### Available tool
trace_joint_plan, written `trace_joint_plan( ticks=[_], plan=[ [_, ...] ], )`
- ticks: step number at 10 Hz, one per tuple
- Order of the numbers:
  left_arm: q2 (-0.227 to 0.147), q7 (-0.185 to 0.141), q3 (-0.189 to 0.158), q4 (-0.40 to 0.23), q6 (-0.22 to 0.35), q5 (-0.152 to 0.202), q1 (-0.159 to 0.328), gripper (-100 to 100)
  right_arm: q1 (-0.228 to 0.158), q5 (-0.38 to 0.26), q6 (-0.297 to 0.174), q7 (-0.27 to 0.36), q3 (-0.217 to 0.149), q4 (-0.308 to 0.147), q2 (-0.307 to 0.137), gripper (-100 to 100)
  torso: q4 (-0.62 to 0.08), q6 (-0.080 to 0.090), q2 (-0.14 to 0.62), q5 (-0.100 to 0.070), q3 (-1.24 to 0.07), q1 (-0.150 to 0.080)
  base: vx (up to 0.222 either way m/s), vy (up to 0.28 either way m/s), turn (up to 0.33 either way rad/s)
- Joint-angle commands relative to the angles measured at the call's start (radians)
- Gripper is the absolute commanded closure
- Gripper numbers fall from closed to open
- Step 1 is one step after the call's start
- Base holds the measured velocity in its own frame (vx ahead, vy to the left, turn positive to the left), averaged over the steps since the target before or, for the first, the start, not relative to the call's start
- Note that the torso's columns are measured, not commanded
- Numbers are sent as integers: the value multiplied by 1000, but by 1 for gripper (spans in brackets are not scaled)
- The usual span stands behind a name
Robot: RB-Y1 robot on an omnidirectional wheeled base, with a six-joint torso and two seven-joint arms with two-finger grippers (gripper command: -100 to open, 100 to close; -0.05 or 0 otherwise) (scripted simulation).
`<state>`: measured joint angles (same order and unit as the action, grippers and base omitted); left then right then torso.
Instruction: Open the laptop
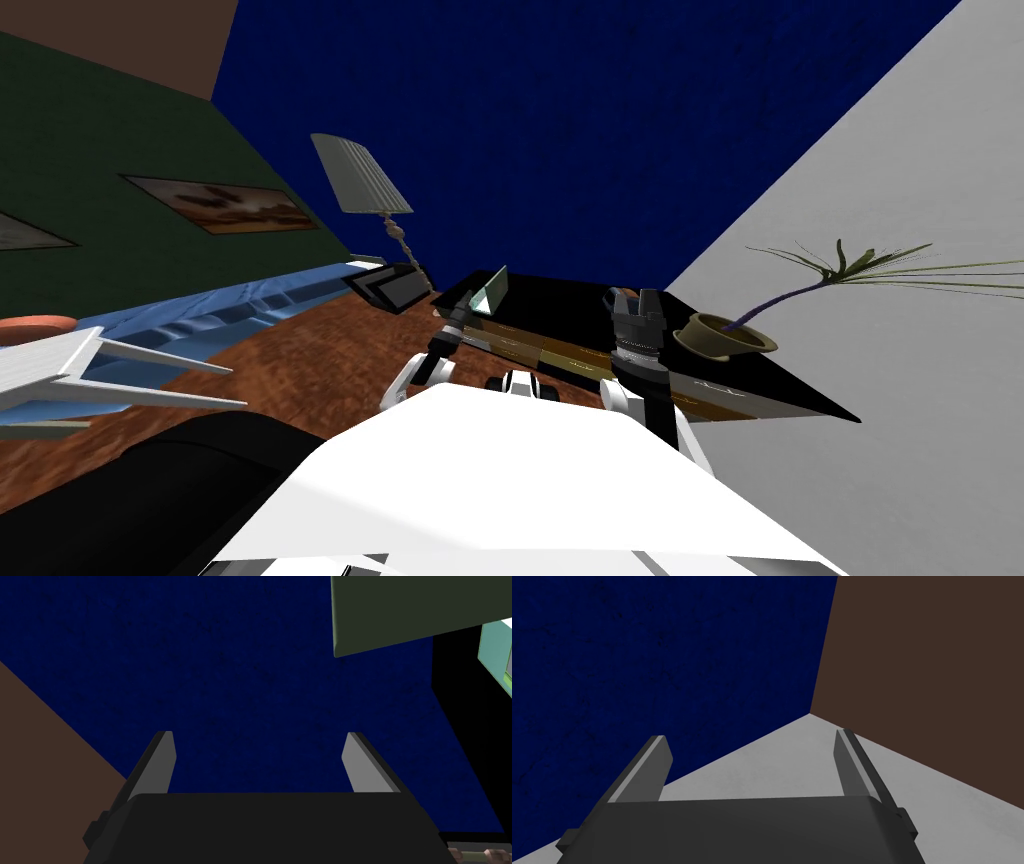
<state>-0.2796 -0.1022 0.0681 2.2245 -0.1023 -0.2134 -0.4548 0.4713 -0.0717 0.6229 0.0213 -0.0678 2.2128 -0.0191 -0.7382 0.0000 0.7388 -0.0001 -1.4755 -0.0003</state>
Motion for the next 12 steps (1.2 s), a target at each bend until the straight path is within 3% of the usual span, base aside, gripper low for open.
trace_joint_plan(
  ticks=[1, 10, 12],
  plan=[
    [-41, -5, 7, -8, 52, -13, 6, -100, 0, 0, 0, 0, 0, 0, 0, 0, 0, 0, 0, 0, 0, 0, 90, 21, -95],
    [-163, -17, 36, -51, 233, -63, 30, -100, 0, 0, 0, 0, 0, 0, 0, 0, 0, 0, 0, 0, 0, 1, 89, 24, -93],
    [-166, -17, 36, -54, 233, -65, 30, -100, 0, 0, 0, 0, 0, 0, 0, 0, 0, 0, -1, 0, -1, 0, 64, 19, -49]
  ],
)
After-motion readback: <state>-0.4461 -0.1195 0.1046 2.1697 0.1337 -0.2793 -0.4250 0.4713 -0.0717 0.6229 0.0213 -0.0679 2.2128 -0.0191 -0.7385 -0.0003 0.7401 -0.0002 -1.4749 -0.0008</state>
